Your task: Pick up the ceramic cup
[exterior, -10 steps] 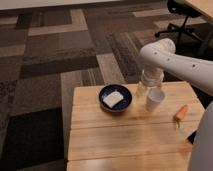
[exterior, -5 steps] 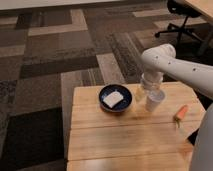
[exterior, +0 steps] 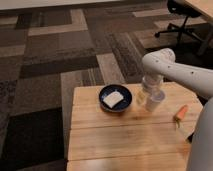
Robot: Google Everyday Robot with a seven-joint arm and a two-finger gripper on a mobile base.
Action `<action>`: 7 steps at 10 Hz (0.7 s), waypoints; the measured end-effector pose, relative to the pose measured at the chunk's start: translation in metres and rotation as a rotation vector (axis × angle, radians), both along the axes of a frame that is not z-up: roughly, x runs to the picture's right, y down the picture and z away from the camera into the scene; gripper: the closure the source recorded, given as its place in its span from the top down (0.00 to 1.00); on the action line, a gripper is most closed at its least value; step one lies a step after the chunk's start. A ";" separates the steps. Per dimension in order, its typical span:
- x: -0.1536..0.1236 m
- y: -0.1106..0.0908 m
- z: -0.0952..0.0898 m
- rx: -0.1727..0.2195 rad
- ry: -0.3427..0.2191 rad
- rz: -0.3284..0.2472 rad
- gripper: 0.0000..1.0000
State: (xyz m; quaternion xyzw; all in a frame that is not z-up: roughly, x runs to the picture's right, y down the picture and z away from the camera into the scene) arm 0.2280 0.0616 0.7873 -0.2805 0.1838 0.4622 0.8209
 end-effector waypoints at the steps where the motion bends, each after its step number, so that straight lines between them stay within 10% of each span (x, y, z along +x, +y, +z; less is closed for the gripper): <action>1: 0.000 0.001 0.001 -0.003 -0.005 0.003 0.54; 5: 0.009 0.000 -0.002 -0.014 0.042 0.015 0.04; 7: 0.008 -0.006 -0.006 -0.016 0.092 0.019 0.00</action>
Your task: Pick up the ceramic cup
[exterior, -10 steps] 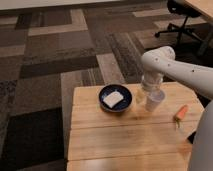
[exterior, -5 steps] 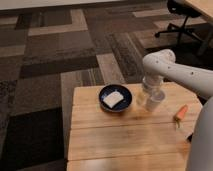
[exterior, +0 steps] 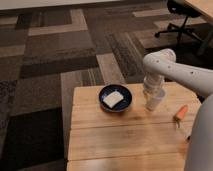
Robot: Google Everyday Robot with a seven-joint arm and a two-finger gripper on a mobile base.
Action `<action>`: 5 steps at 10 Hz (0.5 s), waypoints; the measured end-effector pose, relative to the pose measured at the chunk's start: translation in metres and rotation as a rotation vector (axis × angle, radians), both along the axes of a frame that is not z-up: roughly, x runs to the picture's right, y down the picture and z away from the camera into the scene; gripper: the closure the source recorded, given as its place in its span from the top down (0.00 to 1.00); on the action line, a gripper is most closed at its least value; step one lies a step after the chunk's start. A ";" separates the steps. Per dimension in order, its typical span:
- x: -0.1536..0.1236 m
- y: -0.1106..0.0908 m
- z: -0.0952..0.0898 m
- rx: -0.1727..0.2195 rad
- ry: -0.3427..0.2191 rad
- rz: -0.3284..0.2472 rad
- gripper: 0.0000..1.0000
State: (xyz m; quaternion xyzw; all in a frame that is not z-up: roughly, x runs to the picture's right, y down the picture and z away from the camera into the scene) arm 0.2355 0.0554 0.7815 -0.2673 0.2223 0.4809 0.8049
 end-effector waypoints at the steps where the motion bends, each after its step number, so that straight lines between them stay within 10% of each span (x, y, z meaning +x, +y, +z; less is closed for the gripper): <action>1: -0.002 -0.003 -0.002 0.002 0.012 -0.003 0.00; 5: -0.026 -0.041 -0.020 0.019 0.063 -0.032 0.00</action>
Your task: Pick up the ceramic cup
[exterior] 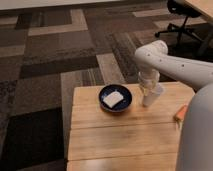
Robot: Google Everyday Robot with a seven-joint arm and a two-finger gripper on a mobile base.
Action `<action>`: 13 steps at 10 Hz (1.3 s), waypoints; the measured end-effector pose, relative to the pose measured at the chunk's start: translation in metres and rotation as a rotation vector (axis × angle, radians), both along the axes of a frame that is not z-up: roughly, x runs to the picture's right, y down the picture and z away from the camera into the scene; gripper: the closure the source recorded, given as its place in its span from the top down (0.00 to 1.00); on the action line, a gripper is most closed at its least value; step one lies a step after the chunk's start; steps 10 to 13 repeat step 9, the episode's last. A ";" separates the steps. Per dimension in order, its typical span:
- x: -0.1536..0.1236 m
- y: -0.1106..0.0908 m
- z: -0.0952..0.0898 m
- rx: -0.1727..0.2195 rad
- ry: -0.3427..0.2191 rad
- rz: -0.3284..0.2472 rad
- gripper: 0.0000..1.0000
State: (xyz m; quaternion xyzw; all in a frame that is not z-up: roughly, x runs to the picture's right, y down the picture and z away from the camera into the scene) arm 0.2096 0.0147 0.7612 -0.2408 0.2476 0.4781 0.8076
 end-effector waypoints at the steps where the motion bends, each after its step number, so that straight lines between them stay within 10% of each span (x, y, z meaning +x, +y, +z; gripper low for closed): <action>1: -0.002 -0.008 -0.004 0.006 0.007 -0.006 0.00; 13: -0.012 -0.031 -0.017 0.032 0.014 -0.020 0.00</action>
